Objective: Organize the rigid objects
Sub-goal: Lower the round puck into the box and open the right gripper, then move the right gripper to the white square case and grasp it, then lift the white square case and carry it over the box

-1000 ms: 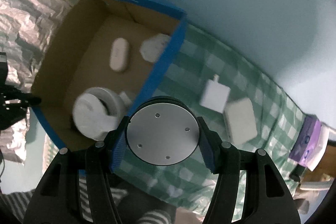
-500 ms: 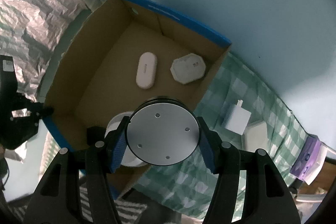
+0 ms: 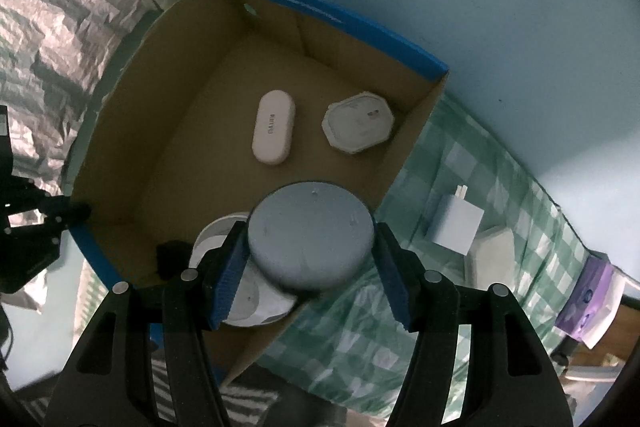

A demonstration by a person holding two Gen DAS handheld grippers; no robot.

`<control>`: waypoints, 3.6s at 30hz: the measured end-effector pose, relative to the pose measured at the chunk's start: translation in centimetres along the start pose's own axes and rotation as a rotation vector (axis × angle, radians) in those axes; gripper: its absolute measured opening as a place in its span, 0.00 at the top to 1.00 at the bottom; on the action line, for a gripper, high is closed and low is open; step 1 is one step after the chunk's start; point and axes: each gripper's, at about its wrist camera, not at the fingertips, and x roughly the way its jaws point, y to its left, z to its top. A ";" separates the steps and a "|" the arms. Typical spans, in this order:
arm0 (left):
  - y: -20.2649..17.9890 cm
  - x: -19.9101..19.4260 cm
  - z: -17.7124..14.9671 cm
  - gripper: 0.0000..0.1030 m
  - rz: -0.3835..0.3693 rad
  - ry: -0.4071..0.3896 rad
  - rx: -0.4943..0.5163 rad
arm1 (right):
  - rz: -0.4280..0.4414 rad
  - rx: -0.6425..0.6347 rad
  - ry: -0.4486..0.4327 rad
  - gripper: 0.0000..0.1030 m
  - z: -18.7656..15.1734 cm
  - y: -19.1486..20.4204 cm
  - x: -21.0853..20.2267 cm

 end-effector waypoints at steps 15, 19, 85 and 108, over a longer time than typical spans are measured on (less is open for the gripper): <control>0.1 -0.1 0.2 0.92 0.000 -0.001 -0.004 | -0.028 -0.031 -0.003 0.38 -0.3 0.1 -0.3; 0.1 -0.2 0.2 0.92 0.001 0.000 -0.005 | -0.030 -0.025 -0.007 0.38 -0.3 -0.2 -0.5; 0.2 -0.4 0.1 0.92 0.002 -0.005 -0.030 | -0.116 0.253 0.187 0.33 -7.1 -19.4 10.4; 0.1 0.0 0.3 0.91 -0.007 -0.005 -0.012 | -0.092 0.381 0.180 0.37 -7.2 -19.4 13.1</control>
